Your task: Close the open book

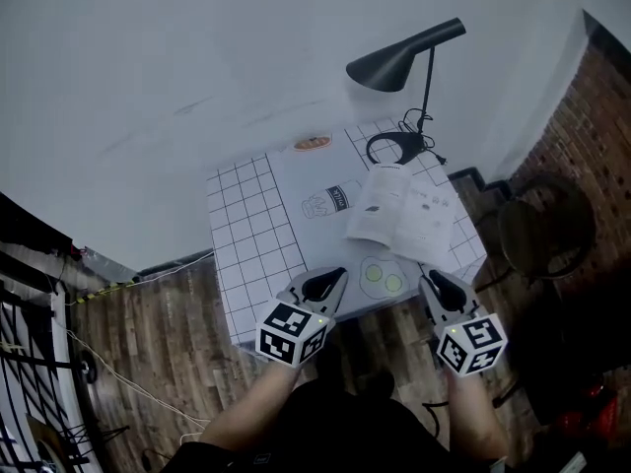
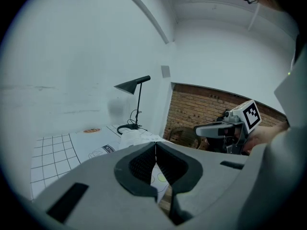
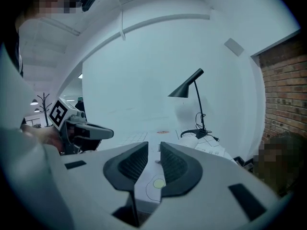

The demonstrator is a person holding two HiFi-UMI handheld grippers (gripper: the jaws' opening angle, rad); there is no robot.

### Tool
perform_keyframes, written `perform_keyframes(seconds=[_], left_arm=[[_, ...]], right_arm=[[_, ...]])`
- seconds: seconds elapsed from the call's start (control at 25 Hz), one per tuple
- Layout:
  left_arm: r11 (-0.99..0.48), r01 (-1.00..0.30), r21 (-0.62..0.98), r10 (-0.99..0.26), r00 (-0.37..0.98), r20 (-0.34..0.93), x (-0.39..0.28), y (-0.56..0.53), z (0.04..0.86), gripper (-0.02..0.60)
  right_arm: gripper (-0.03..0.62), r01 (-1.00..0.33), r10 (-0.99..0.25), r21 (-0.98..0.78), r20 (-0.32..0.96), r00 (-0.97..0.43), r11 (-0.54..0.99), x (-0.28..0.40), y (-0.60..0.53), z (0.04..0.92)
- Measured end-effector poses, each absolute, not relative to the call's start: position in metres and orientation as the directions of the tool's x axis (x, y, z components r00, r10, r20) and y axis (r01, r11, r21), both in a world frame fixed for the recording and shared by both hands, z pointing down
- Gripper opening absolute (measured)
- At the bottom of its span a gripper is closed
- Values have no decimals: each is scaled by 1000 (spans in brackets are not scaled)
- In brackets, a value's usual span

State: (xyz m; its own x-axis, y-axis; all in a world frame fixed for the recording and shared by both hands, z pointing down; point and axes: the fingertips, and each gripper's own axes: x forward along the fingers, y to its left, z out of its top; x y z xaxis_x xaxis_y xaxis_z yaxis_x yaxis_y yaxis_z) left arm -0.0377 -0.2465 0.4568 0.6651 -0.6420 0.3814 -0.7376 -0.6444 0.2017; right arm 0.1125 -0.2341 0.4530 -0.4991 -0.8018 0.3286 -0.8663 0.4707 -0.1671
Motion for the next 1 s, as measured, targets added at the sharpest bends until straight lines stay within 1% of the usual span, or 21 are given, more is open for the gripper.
perform_keyframes(seconds=[0.24,0.44,0.6,1.0], left_arm=[[-699,-684,210,-585,715,382,-63,-278,468,11],[-722,-651,234,-548,745,380,-69,-291,475,11],[-721,-644,256,-531,751,392,-73,-303,486,11],[-684,-676,274,-534,719,445,-81,-337,518,11]], right_arm=[[103,-904,-824,-122,376,-423,409,84,-256,470],[135,-918,-809,-64,452,-375,390,69,-267,494],[154,-918,-796,-65,478,-372,391,61,-284,506],[190,-895,-742,-37,546,-390,444,47,-334,553]])
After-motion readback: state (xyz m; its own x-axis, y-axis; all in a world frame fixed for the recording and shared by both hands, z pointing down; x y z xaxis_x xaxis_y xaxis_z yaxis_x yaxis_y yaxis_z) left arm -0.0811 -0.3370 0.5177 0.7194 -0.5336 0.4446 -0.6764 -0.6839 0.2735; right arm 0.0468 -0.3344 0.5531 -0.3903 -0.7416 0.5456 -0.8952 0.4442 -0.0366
